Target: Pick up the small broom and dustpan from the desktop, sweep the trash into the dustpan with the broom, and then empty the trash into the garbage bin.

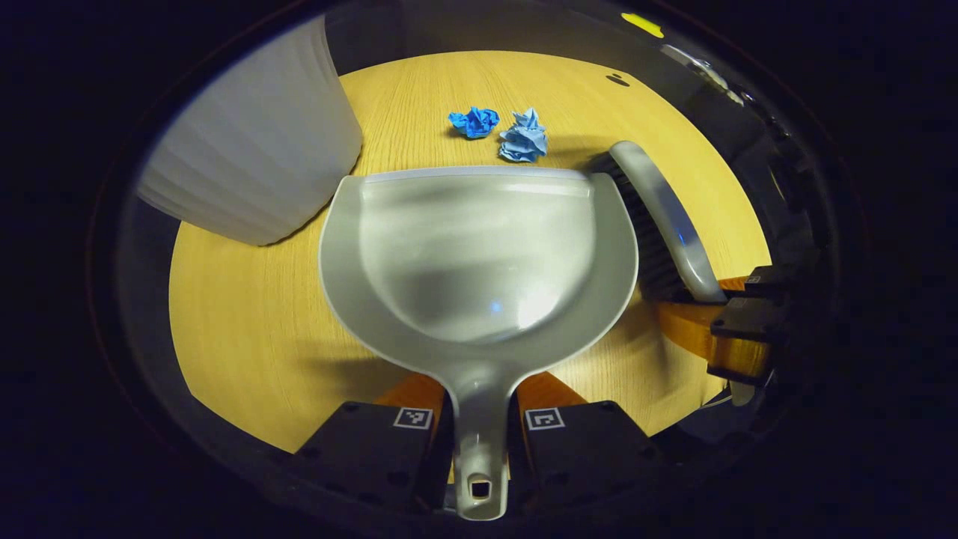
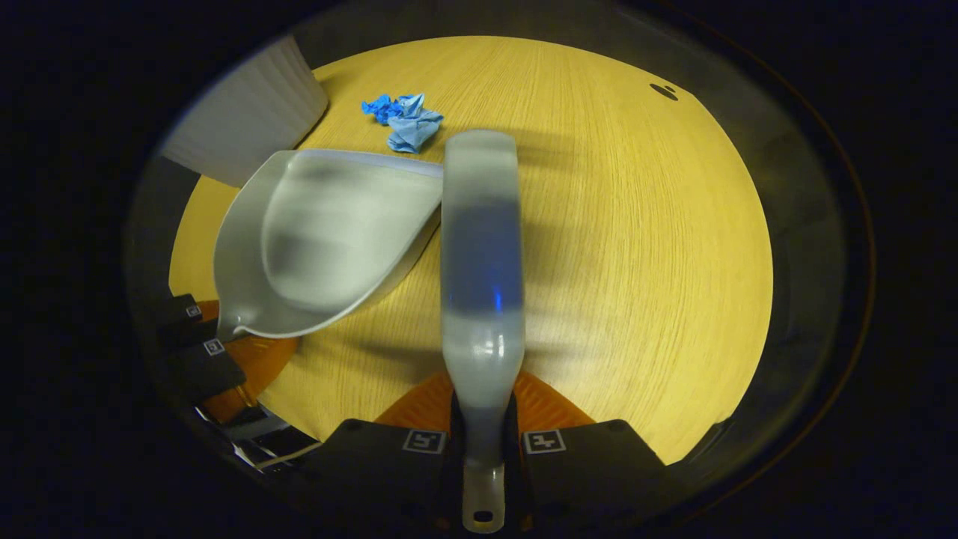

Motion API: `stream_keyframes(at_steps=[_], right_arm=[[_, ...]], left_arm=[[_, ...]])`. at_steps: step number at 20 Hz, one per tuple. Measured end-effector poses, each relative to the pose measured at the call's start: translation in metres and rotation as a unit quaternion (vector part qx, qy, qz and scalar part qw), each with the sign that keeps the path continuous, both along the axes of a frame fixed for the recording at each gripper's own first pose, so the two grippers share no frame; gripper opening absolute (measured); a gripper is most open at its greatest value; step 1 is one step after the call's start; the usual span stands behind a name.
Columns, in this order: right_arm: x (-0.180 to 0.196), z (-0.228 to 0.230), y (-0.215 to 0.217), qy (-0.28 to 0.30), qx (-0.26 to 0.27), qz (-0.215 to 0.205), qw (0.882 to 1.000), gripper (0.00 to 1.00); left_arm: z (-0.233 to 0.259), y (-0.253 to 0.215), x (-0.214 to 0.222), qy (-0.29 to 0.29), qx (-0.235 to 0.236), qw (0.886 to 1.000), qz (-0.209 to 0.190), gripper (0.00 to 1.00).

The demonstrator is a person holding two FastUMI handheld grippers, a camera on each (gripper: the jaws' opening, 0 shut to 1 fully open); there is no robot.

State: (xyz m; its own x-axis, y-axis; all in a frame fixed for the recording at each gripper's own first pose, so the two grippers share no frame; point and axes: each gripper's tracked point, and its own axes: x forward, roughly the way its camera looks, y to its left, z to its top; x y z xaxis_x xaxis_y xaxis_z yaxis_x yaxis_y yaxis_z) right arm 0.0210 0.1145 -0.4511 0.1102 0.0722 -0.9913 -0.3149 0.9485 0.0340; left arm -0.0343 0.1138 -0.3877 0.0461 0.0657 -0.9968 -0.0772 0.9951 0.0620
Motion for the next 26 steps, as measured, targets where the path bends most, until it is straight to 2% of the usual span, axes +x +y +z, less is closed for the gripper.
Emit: stream_keyframes(at_steps=[2,4,6,8,11,15,17,19,21,23,25,26], right_arm=[[0.001,0.015,-0.002,-0.010,0.018,0.011,1.000,0.24],[0.019,0.047,-0.004,-0.040,0.040,0.014,0.998,0.24],[0.058,0.080,-0.010,-0.091,0.034,0.039,0.994,0.23],[0.099,0.110,-0.007,-0.116,0.039,0.054,0.991,0.23],[0.169,0.131,0.001,-0.158,0.033,0.078,0.984,0.23],[0.241,0.103,0.018,-0.179,-0.018,0.168,0.969,0.23],[0.250,0.075,0.038,-0.160,-0.024,0.205,0.965,0.23],[0.250,0.047,0.049,-0.137,-0.045,0.245,0.959,0.23],[0.256,0.029,0.051,-0.128,-0.094,0.291,0.943,0.23],[0.262,0.019,0.045,-0.114,-0.150,0.340,0.922,0.23],[0.249,0.010,0.051,-0.087,-0.157,0.372,0.911,0.23],[0.241,0.007,0.054,-0.077,-0.156,0.388,0.905,0.23]], left_arm=[[0.004,0.008,-0.006,0.008,-0.004,1.000,-0.018,0.28],[0.010,0.017,-0.009,0.002,-0.008,0.999,-0.037,0.26],[0.018,0.024,-0.011,-0.004,-0.014,0.999,-0.039,0.26],[0.024,0.028,-0.017,0.000,-0.020,0.999,-0.027,0.27],[0.023,0.030,-0.023,-0.001,-0.026,0.999,-0.019,0.27],[0.023,0.034,-0.037,0.010,-0.001,0.999,-0.044,0.26],[0.021,0.034,-0.039,0.017,0.011,0.998,-0.059,0.26],[0.020,0.030,-0.040,0.026,0.007,0.998,-0.058,0.26],[0.018,0.031,-0.041,0.033,0.014,0.997,-0.062,0.26],[0.013,0.032,-0.044,0.042,0.017,0.997,-0.061,0.26],[0.010,0.031,-0.053,0.054,0.019,0.996,-0.062,0.26],[0.012,0.032,-0.050,0.041,0.021,0.996,-0.071,0.26]])
